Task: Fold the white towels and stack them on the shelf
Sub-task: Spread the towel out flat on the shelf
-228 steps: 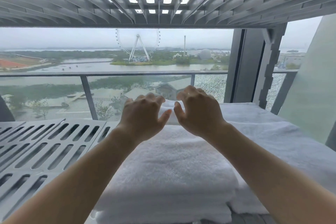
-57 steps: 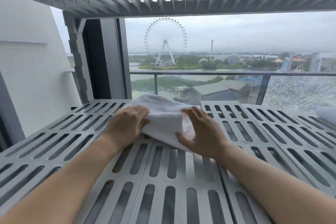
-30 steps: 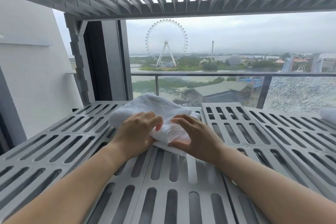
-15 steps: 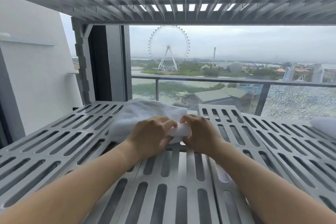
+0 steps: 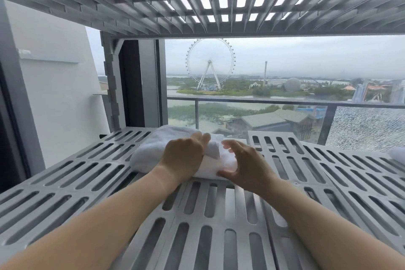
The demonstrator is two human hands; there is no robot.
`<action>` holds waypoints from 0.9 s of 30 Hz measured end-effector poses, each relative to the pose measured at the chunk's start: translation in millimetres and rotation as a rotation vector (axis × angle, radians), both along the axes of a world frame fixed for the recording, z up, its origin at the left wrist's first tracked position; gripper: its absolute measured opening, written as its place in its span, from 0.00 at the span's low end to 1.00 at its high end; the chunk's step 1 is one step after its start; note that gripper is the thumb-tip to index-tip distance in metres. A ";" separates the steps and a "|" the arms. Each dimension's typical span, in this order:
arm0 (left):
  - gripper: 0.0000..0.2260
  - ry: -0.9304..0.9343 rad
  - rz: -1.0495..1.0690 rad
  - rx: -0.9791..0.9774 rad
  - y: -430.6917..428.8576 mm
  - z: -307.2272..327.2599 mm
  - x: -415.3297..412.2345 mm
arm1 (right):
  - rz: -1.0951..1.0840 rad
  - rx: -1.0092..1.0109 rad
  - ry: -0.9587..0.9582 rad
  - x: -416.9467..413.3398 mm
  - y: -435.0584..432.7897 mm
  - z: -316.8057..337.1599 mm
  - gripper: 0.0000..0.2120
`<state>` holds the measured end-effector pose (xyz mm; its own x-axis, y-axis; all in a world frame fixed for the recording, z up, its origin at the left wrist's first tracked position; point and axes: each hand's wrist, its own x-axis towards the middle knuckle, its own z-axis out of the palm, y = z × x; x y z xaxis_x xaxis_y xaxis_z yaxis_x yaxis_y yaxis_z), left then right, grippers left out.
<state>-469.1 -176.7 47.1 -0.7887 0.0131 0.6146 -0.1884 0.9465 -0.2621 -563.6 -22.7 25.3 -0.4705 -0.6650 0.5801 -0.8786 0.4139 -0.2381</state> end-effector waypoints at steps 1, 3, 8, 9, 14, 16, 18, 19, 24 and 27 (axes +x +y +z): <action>0.11 0.023 0.011 -0.001 -5.0 2.8 3.8 | 0.004 0.002 0.000 5.1 -3.8 -0.7 0.33; 0.11 0.051 0.024 -0.007 -15.3 6.2 10.0 | -0.002 0.030 0.014 14.9 -12.0 -3.5 0.30; 0.23 0.045 -0.026 -0.028 -24.9 0.9 16.8 | -0.050 0.275 0.211 30.6 -26.8 -8.5 0.17; 0.25 0.032 -0.039 -0.034 -24.6 -0.2 17.1 | -0.051 0.344 0.251 31.5 -27.0 -6.6 0.15; 0.22 -0.003 -0.027 -0.049 -21.9 4.9 18.2 | -0.025 0.442 0.325 20.1 -15.5 15.9 0.11; 0.20 -0.033 -0.021 -0.082 -16.6 6.7 19.9 | -0.038 0.435 0.369 12.7 -6.3 24.1 0.11; 0.18 -0.070 -0.023 -0.107 -10.4 5.0 21.7 | -0.061 0.423 0.374 6.1 4.4 28.7 0.11; 0.18 -0.082 -0.020 -0.110 -7.9 3.3 22.7 | -0.074 0.423 0.368 3.4 9.8 29.6 0.11; 0.20 -0.066 0.048 -0.025 -12.8 -0.2 32.5 | -0.117 0.539 0.342 -12.8 39.0 21.5 0.12; 0.19 -0.010 0.109 0.008 -26.8 6.0 40.2 | -0.200 0.521 0.312 -20.2 53.0 18.8 0.12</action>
<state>-428.8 -203.6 53.1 -0.7913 -0.0777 0.6065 -0.2877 0.9226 -0.2571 -583.9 30.3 44.2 -0.4756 -0.8136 0.3344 -0.7680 0.5695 0.2931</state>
